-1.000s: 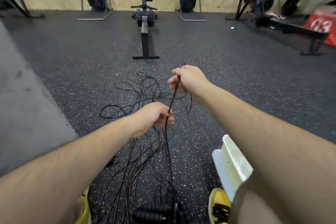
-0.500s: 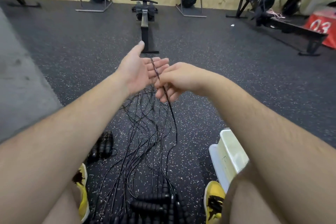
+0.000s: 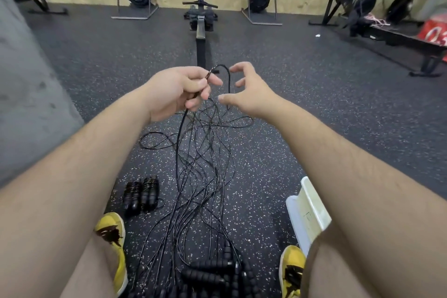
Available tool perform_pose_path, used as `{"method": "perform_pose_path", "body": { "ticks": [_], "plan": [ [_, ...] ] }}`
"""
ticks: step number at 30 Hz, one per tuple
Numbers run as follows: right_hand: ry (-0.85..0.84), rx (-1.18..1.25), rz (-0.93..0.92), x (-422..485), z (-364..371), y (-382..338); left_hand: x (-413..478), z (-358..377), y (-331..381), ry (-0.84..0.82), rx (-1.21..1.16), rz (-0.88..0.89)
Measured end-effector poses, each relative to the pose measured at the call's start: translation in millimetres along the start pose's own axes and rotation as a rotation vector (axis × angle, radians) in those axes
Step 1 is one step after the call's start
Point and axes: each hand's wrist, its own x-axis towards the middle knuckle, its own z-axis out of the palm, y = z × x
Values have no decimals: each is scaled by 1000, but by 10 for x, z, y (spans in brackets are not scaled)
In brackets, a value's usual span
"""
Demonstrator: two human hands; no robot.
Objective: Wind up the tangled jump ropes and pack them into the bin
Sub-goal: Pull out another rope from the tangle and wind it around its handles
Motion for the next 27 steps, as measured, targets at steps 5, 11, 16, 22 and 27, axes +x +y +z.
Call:
{"method": "perform_pose_path", "body": {
  "ticks": [5,11,16,22,27],
  "plan": [
    [13,-19,23,43,28,133,-47,-48,-75,-155,37,-76],
    [-136,-60,62,81,49,169,1,-34,-198,-146,127,-217],
    [-94,275,69,43,-18,63,111,86,-310,93,244,-286],
    [-114,809,4,-50,-96,-161,195,264,-441,151,286,-168],
    [-112,889,-32,-109,-128,-214,190,306,-312,285,306,-13]
  ]
}}
